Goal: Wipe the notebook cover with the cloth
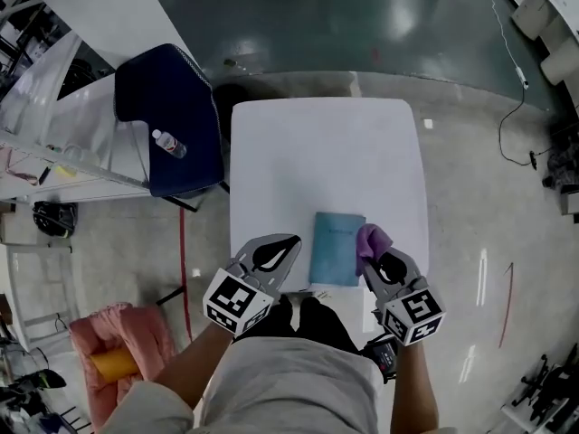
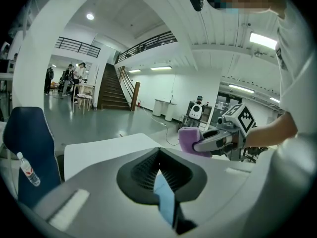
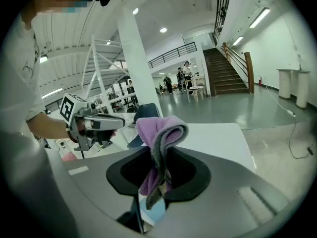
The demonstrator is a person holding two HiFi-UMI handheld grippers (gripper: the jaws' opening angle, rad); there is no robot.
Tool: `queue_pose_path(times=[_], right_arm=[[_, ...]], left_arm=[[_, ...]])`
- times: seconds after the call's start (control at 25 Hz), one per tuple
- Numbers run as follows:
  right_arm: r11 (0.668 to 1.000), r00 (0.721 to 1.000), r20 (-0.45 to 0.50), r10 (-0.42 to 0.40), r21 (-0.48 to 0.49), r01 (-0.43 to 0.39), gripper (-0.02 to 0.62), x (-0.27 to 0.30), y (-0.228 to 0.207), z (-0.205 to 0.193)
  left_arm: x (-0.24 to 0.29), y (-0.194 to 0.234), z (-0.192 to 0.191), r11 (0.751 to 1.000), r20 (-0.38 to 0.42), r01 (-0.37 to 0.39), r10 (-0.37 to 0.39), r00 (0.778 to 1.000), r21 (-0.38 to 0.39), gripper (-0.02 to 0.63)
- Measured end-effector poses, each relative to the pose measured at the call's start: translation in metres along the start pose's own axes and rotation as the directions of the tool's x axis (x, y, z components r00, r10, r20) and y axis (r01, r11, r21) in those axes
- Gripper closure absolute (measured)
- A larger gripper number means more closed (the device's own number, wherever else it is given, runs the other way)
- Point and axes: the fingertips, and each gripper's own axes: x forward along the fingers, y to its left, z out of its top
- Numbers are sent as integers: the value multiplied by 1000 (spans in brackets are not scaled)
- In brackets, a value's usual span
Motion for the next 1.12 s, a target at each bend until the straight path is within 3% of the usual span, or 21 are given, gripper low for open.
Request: queue_pose_path(times=[0.56, 1.12], right_arm=[[1000, 995, -97, -3, -29, 0, 485, 40, -26, -32], [984, 978, -209, 11, -170, -47, 486, 92, -39, -57]], left_arm=[[27, 29, -34, 998, -27, -12, 10, 1000, -59, 607], [49, 58, -72, 995, -66, -32, 26, 997, -95, 607]])
